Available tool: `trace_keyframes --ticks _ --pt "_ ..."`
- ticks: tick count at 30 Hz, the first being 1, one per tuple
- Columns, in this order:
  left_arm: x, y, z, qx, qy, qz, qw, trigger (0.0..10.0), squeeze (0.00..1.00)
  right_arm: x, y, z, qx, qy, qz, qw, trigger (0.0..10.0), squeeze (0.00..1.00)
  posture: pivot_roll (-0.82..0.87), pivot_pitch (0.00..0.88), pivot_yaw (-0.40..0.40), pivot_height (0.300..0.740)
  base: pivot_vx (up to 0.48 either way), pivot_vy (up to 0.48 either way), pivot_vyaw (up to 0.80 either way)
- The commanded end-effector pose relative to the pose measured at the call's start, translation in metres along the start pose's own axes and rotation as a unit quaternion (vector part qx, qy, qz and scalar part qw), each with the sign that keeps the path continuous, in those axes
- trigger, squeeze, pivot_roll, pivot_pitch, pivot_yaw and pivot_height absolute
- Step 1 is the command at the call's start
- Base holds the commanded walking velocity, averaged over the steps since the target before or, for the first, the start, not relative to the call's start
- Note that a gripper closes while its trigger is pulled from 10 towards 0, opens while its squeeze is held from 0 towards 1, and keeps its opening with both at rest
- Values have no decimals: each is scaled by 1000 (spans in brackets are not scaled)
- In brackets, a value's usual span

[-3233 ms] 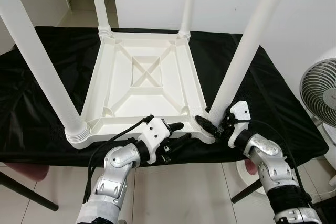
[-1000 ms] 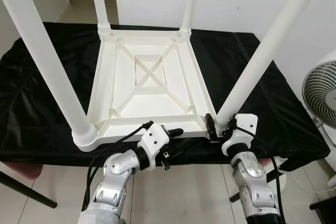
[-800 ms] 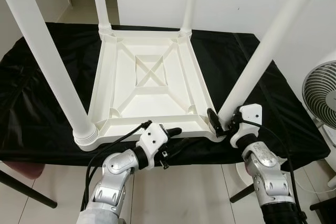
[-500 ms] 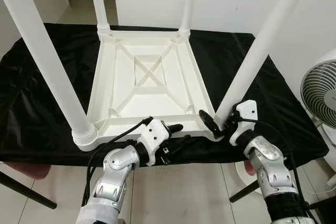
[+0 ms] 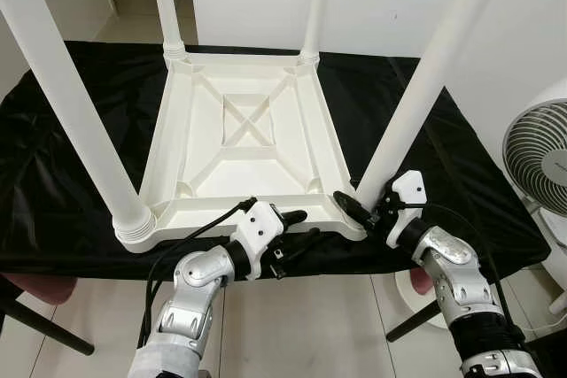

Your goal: Building children table

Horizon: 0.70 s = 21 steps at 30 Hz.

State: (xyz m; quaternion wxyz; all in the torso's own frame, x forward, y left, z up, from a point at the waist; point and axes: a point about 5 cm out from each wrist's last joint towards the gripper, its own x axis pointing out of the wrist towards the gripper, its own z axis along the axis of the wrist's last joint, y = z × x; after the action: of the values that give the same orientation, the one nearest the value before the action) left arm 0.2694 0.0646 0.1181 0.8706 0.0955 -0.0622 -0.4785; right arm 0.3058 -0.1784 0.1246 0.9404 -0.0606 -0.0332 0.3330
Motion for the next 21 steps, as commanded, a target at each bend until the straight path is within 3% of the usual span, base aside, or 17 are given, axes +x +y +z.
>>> trace_keyframes --ticks 1,7,12,17,19,21 --pt "0 9 -1 2 3 89 996 10000 0 -2 1 -12 12 24 -11 1000 0 0 87 25 -44 740 0 0 0" --pt "0 7 -1 1 3 87 996 10000 0 -2 -2 -15 13 28 -59 998 0 0 78 35 -43 740 0 0 0" --pt "0 5 -2 -1 4 84 996 10000 0 3 17 -18 37 14 -132 990 0 0 76 43 -41 740 0 0 0" --pt "-1 5 -2 -1 4 83 997 10000 0 4 20 -18 44 13 -145 988 0 0 76 46 -41 740 0 0 0" --pt "-2 3 -3 -2 5 82 997 10000 0 5 28 -18 63 12 -209 976 0 0 72 53 -39 740 0 0 0" --pt "-2 3 -3 -2 5 82 997 10000 0 5 28 -18 63 12 -209 976 0 0 72 53 -39 740 0 0 0"
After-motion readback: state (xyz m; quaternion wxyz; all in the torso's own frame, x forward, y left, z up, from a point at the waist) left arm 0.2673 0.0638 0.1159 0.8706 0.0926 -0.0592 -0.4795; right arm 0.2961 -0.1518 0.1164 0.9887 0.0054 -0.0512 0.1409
